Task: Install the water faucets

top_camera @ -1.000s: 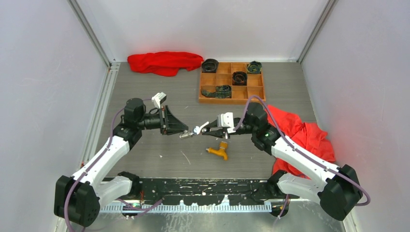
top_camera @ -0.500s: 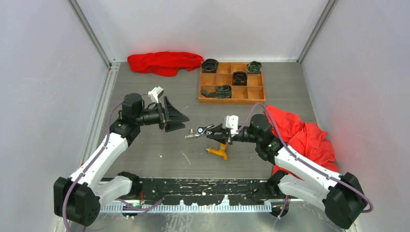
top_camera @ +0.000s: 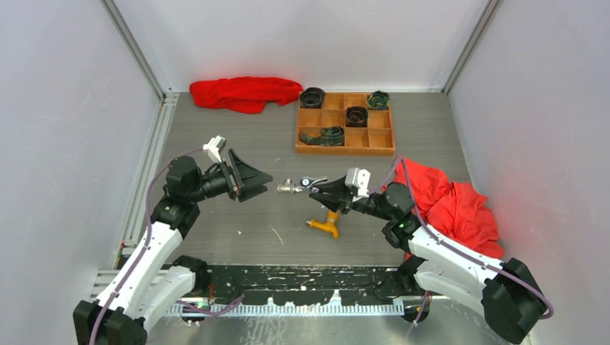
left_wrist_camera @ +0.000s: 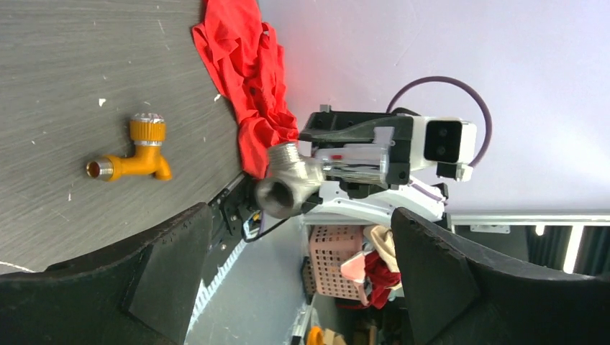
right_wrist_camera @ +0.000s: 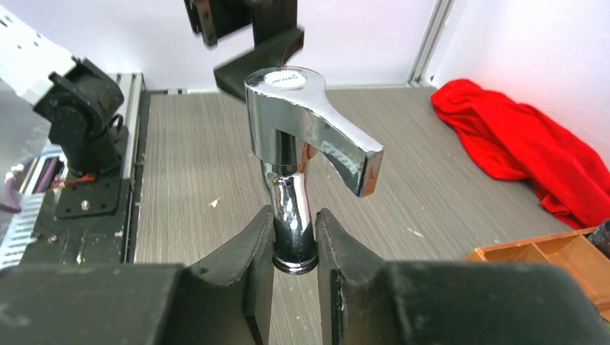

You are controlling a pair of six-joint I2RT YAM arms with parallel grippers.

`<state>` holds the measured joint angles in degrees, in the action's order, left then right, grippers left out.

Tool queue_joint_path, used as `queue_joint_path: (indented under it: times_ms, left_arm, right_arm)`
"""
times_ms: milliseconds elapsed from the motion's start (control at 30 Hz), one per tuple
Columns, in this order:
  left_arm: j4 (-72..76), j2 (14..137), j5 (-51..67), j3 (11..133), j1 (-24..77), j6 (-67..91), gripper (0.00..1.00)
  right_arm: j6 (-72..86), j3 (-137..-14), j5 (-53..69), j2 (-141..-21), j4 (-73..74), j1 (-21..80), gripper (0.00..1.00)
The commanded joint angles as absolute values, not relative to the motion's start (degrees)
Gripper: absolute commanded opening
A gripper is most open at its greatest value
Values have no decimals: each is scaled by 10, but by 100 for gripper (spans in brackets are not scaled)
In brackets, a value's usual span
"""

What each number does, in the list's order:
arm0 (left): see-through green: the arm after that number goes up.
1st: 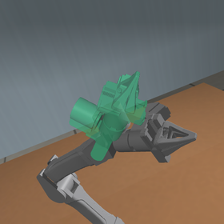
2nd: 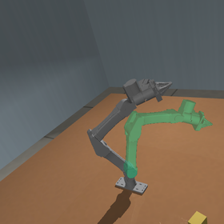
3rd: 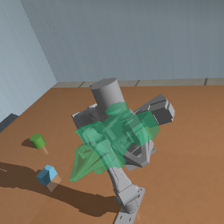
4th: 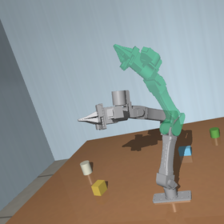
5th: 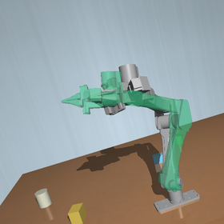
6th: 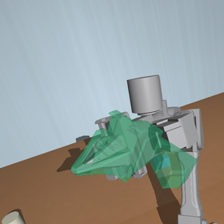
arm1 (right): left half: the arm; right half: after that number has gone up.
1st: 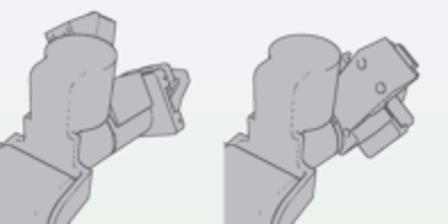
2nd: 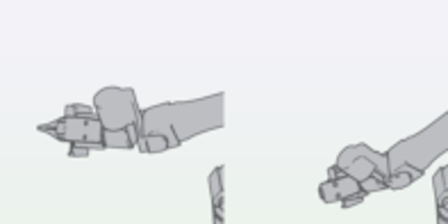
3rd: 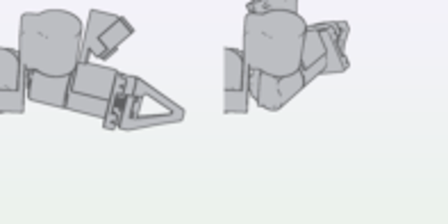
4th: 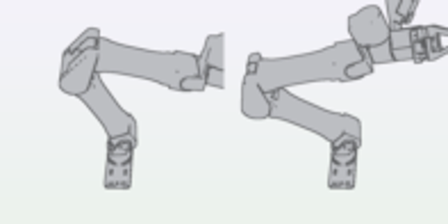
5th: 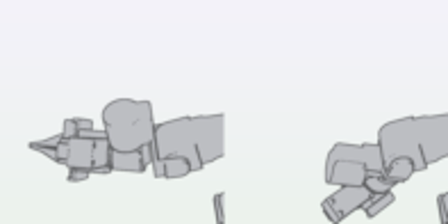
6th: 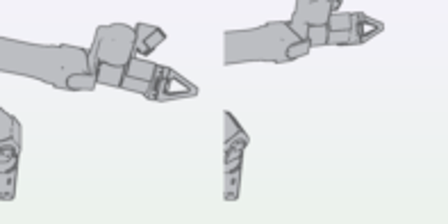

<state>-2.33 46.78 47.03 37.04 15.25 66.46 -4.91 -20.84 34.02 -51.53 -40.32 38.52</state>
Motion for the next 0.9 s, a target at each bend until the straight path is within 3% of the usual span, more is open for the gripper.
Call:
queue_joint_path:
  times_ms: [0, 167, 533, 733, 867]
  left_arm:
    - [111, 472, 484, 317, 150, 761, 94]
    - [237, 502, 514, 285, 150, 841, 99]
    - [315, 522, 512, 283, 162, 883, 99]
    - [317, 538, 497, 297, 203, 866, 91]
    - [318, 551, 499, 310, 222, 857, 78]
  right_arm:
    - [9, -201, 321, -515, -575, 387, 0]
    - [53, -200, 334, -547, -641, 387, 1]
    - [69, -208, 344, -572, -664, 392, 1]
    - [67, -212, 349, -574, -655, 394, 1]
    - [67, -212, 348, -574, -655, 395, 1]
